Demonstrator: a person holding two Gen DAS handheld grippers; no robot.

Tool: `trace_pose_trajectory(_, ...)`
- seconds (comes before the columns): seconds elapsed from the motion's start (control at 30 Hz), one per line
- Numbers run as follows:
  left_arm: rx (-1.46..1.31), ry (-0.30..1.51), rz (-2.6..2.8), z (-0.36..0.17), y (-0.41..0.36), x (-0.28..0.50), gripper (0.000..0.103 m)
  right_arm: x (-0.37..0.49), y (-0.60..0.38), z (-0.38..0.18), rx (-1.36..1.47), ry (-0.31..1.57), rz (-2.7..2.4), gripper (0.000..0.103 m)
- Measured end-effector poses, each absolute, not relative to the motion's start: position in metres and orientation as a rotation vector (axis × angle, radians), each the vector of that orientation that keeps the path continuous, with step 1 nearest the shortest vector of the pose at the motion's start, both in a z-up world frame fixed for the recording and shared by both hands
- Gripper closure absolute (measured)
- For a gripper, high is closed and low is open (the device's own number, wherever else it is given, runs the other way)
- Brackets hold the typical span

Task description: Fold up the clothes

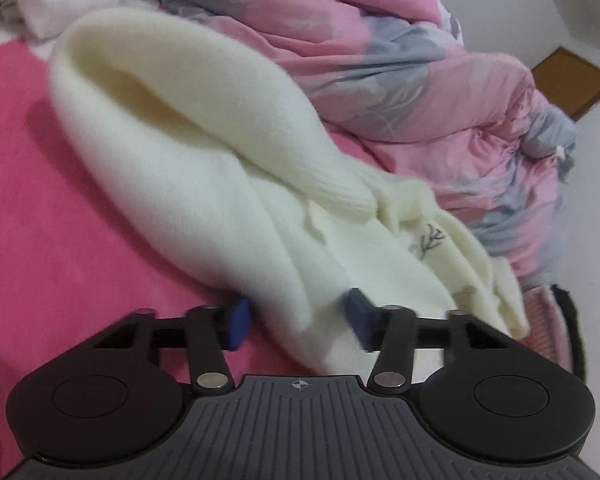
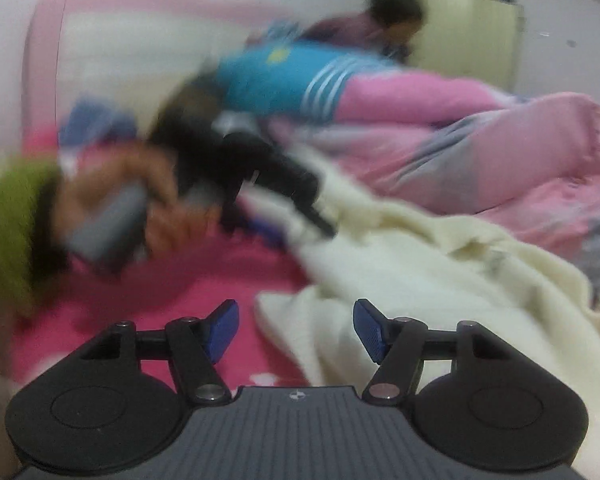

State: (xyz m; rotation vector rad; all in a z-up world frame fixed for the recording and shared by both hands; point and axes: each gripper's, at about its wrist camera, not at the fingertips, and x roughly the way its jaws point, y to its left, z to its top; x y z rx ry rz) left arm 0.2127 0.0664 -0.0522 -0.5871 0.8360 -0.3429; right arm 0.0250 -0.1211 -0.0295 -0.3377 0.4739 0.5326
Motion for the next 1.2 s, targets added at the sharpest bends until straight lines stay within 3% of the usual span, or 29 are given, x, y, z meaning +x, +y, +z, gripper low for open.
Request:
trace_pose_trajectory(0.03, -0.564, 0.828, -0.345, -0.050, 0.064, 0.215, 0.074, 0.038, -0.110, -0.042, -0.387, 0.502, 0.519, 0.040)
trace_pose_trajectory(0.1, -0.528, 0.799, -0.354, -0.045, 0.062, 0.220, 0.081, 0.055, -0.101, -0.056, -0.461, 0.530, 0.460, 0.067)
trace_pose_trajectory(0.17, -0.515, 0.759, -0.369, -0.036, 0.060, 0.226, 0.085, 0.062, -0.105, -0.055, -0.449, 0.528, 0.431, 0.084)
trace_pose_trajectory(0.3, -0.536, 0.644, -0.387, -0.006, 0.063, 0.250, 0.089, 0.057, -0.137, -0.021, -0.252, 0.493, 0.498, 0.087)
trace_pose_trajectory(0.5, -0.584, 0.580, -0.311, 0.006, 0.075, 0.304, 0.089, 0.038, -0.204, 0.026, 0.116, 0.400, 0.853, 0.087)
trace_pose_trajectory(0.73, -0.548, 0.727, -0.300, -0.038, 0.072, 0.324, 0.085, 0.068, -0.184, -0.035, 0.148, 0.681, 0.939, 0.085)
trace_pose_trajectory(0.8, -0.551, 0.743, -0.323, -0.035, 0.078, 0.316, 0.082, 0.076, -0.180, -0.045, 0.157, 0.729, 0.944, 0.081)
trace_pose_trajectory(0.93, -0.528, 0.780, -0.340, -0.013, 0.093, 0.287, 0.062, 0.089, -0.174, -0.049, 0.177, 0.761, 0.916, 0.070)
trace_pose_trajectory(1.0, -0.458, 0.772, -0.311, 0.003, 0.096, 0.266, 0.052, 0.088, -0.171, -0.050, 0.177, 0.764, 0.903, 0.057)
trace_pose_trajectory(1.03, -0.418, 0.765, -0.299, 0.011, 0.099, 0.253, 0.048, 0.083, -0.170, -0.049, 0.159, 0.755, 0.893, 0.056)
trace_pose_trajectory(1.2, -0.305, 0.708, -0.280, 0.060, 0.118, 0.186, 0.048, 0.058, -0.173, -0.041, 0.123, 0.711, 0.841, 0.045)
